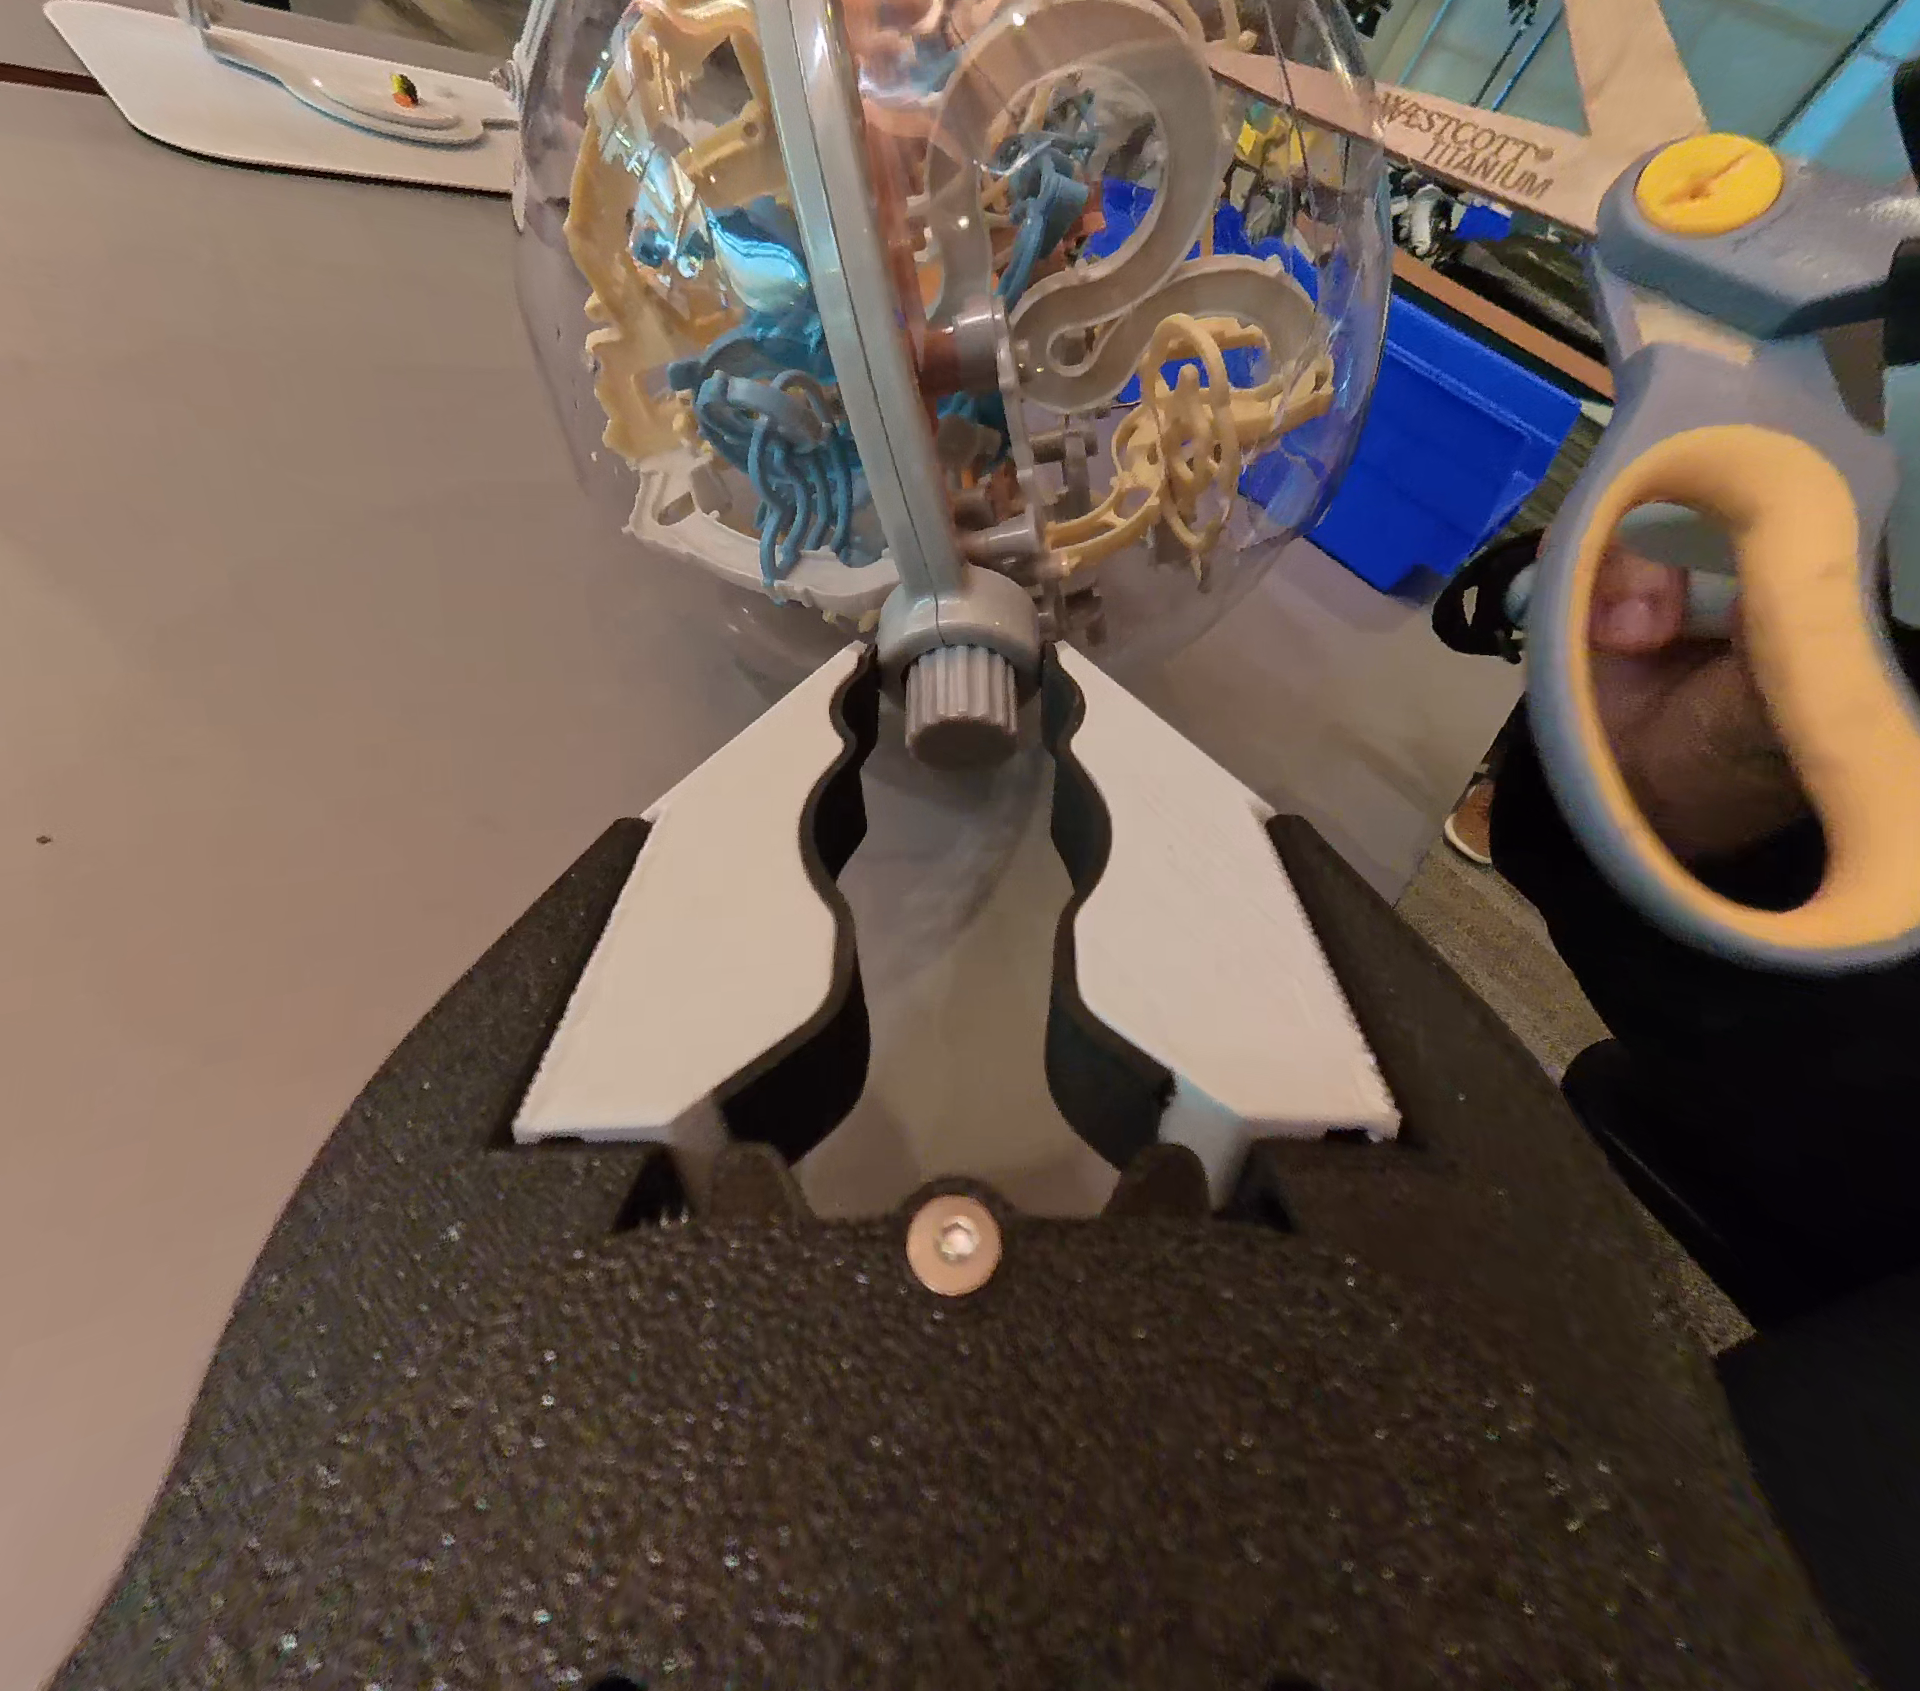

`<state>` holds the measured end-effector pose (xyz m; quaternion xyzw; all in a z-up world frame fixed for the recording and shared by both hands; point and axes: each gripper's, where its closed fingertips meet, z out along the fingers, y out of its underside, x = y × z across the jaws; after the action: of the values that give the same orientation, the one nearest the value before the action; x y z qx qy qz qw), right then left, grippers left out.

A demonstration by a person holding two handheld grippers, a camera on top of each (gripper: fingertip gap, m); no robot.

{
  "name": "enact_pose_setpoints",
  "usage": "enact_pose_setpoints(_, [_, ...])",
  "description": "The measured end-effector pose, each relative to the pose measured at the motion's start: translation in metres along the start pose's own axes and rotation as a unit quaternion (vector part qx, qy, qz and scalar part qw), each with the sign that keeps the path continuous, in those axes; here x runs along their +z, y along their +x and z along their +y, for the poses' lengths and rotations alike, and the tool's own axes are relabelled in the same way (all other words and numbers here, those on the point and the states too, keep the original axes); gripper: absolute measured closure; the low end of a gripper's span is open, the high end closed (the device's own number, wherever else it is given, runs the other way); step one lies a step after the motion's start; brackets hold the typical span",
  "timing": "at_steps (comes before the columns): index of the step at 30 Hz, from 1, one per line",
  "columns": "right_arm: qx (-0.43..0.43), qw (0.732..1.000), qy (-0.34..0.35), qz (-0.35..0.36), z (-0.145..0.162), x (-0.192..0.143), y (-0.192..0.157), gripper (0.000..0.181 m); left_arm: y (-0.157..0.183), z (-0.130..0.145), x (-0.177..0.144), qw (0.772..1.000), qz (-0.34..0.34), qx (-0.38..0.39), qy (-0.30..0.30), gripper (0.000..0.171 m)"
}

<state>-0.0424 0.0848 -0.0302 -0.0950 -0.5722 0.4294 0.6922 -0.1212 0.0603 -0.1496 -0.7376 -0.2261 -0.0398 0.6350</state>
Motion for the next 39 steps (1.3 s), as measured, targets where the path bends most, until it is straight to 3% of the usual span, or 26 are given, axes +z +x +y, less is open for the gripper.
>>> enact_pose_setpoints(4, [0.025,1.000,-0.001,-0.005,-0.002,-0.001,-0.009,0.160,0.001,0.003,-0.001,1.000,-0.004,-0.001,-0.007,0.144])
enact_pose_setpoints(9, [-0.055,0.998,-0.020,-0.009,0.002,-0.003,-0.038,0.163,0.015,0.006,0.001,1.000,0.010,-0.006,-0.007,0.144])
enact_pose_setpoints(19, [-0.077,0.996,-0.031,-0.014,0.001,-0.016,-0.056,0.165,0.023,0.009,0.008,1.000,-0.002,-0.007,0.000,0.144])
enact_pose_setpoints(29, [-0.141,0.988,-0.060,0.026,0.001,-0.014,-0.050,0.164,0.028,0.010,0.007,1.000,0.001,0.001,-0.002,0.144])
enact_pose_setpoints(39, [-0.138,0.986,-0.077,0.049,0.005,-0.007,-0.032,0.162,0.027,0.013,0.005,1.000,0.010,-0.020,0.004,0.144])
